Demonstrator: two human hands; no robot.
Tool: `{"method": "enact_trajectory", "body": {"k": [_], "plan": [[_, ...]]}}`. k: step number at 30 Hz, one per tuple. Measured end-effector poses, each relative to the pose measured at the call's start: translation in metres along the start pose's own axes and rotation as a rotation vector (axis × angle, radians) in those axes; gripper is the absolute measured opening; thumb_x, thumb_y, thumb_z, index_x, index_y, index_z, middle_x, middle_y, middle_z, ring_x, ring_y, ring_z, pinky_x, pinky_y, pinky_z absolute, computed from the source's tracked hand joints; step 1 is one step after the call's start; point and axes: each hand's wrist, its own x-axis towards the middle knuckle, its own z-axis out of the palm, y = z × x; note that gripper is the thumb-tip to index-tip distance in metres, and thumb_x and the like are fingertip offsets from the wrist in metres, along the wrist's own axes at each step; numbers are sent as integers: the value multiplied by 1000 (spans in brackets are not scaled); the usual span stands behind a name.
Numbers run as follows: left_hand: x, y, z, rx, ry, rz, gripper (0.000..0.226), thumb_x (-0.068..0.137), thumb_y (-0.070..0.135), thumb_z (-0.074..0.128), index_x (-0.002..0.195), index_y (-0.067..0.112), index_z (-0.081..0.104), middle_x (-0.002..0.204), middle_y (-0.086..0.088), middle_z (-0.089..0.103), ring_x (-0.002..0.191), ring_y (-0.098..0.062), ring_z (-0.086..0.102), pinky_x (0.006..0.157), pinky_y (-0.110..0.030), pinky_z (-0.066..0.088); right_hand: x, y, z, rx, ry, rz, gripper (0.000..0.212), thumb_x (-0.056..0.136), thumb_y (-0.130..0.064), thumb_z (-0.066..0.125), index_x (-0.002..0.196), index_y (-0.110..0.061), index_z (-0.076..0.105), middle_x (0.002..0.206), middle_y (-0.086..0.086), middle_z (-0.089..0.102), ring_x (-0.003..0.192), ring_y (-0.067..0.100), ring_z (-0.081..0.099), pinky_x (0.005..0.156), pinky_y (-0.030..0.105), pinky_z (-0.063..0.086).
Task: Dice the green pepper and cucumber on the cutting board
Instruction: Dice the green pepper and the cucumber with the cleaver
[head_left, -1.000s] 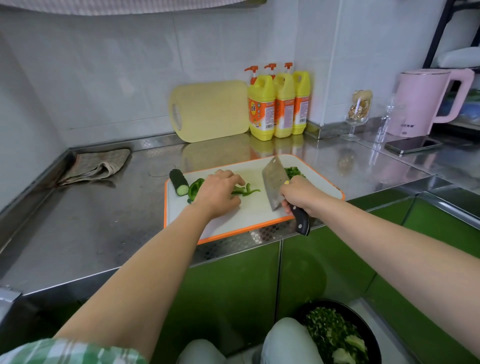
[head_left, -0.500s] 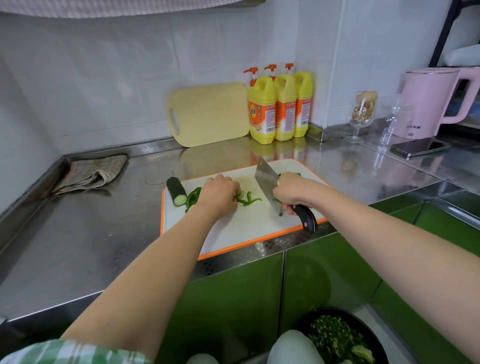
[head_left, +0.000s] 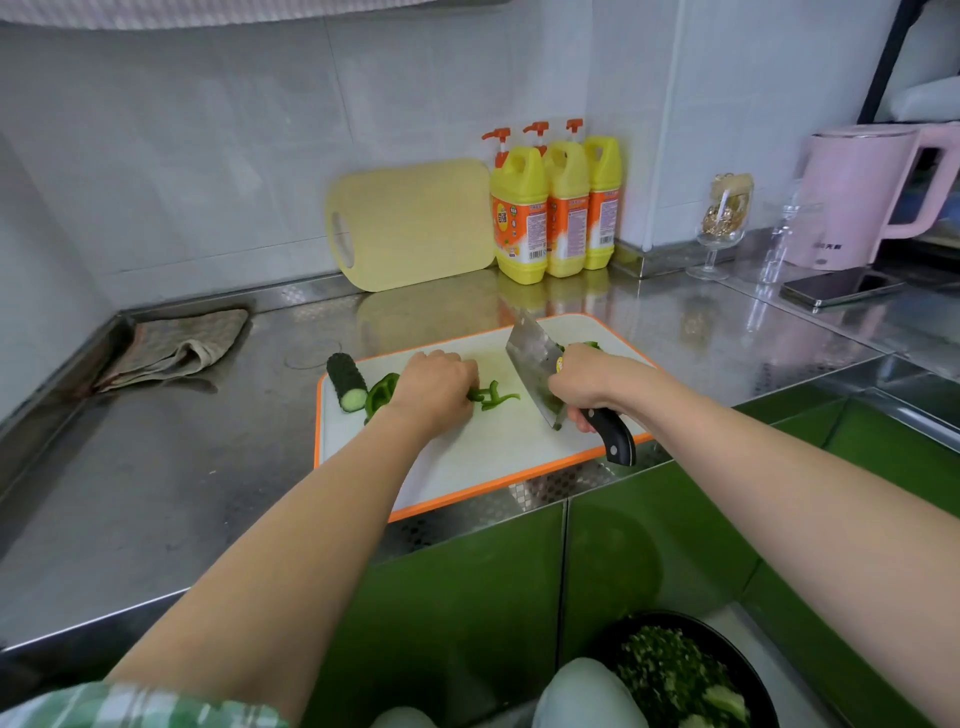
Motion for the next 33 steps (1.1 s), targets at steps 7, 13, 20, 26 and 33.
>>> {"method": "enact_trajectory", "body": {"k": [7,13,20,26,33], "plan": [[9,12,0,261,64,1,17,93,13,45,98,14,62,104,-7,66,100,-28,60,76,-30,30,-1,4,0,48,3,13,30,89,0,34,65,2,52,39,11,54,45,24,51,54,26,46],[8,0,9,-182,116,-84,23,99,22,43,105,9,60,107,-12,64,100,-32,56,77,-34,37,-2,0,-1,9,11,12,29,90,-1,35,68,3,53,43,11,55,42,22,51,49,23,44],[7,8,5,-327,41,82,22,97,19,50,115,13,61,113,-8,60,106,-26,55,82,-31,39,0,-2,1,-26,-5,2,24,91,0,35,81,7,56,53,16,57,51,27,52,56,29,46],[5,0,2,-225,39,215,33,94,14,51,123,22,65,118,-2,55,108,-21,54,74,-28,40,2,-8,3,-147,-12,10,23,90,0,49,92,12,69,61,15,61,64,30,61,76,35,56],[-1,-7,2,-98,151,242,36,87,14,55,117,28,69,118,2,60,109,-24,51,83,-31,36,5,-5,4,-166,4,18,24,91,-1,44,75,6,61,43,10,57,50,25,57,66,31,53]]}}
